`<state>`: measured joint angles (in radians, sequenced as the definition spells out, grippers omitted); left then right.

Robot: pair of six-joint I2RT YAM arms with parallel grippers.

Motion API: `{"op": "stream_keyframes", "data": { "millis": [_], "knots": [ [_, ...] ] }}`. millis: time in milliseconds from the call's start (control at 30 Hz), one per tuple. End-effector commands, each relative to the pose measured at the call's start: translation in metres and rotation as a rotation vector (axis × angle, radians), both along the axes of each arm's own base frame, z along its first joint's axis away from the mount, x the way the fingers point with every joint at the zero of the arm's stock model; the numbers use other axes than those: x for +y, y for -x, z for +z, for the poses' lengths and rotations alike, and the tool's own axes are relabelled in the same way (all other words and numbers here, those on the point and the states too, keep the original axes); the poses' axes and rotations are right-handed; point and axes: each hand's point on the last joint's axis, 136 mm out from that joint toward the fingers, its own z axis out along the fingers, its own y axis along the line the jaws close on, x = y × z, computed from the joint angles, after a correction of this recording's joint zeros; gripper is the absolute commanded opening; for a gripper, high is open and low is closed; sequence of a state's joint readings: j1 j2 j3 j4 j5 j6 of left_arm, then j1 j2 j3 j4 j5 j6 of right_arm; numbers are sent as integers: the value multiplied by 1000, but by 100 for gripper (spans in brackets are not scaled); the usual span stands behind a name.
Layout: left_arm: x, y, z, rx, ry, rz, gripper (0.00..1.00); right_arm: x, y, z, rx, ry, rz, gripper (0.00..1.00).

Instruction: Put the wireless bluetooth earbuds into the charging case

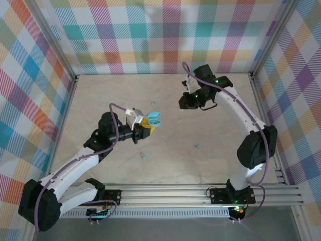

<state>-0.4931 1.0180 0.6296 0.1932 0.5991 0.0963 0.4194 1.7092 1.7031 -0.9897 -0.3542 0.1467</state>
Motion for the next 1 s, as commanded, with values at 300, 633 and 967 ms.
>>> {"op": "stream_keyframes", "data": {
  "millis": [300,633,967],
  "knots": [
    [-5,0,7,-83,6,-29,2,32,65,62,-62,-155,138,13],
    [-6,0,17,-109,41,-30,2,60,87,87,-66,-326,192,13],
    [-9,-1,24,-106,74,-39,1,77,96,80,-70,-397,202,12]
  ]
}}
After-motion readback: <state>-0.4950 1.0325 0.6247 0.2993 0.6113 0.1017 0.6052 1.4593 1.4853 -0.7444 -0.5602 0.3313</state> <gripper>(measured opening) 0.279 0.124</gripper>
